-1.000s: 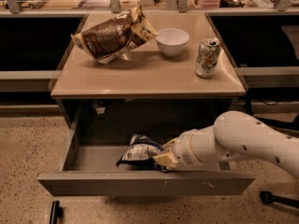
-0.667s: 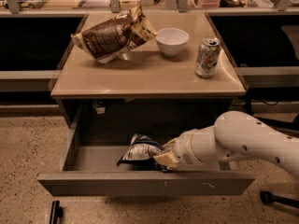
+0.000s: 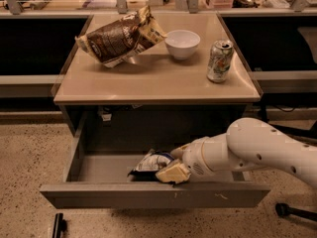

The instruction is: Place blue chip bag into top drawer

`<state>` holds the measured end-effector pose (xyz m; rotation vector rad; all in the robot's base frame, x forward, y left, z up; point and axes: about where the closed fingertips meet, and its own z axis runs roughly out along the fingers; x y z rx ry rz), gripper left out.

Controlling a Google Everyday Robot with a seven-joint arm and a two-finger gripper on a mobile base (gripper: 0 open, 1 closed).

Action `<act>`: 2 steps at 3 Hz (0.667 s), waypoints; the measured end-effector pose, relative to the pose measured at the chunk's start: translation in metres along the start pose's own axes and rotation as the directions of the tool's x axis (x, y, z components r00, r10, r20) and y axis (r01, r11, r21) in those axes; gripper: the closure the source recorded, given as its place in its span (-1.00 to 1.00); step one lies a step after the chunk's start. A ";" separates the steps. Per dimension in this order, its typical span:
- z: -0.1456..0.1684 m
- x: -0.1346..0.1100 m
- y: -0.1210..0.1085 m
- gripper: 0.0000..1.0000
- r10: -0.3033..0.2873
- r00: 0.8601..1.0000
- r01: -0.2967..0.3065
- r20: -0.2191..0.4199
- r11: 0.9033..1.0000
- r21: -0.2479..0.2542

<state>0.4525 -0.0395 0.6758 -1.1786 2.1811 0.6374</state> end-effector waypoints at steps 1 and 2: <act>0.000 0.000 0.000 -1.00 0.000 1.000 0.000 0.000 1.000 0.000; 0.000 0.000 0.000 -1.00 0.000 1.000 0.000 0.000 1.000 0.000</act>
Offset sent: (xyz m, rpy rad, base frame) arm 0.0000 0.0000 0.0000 0.0000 0.0000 0.0000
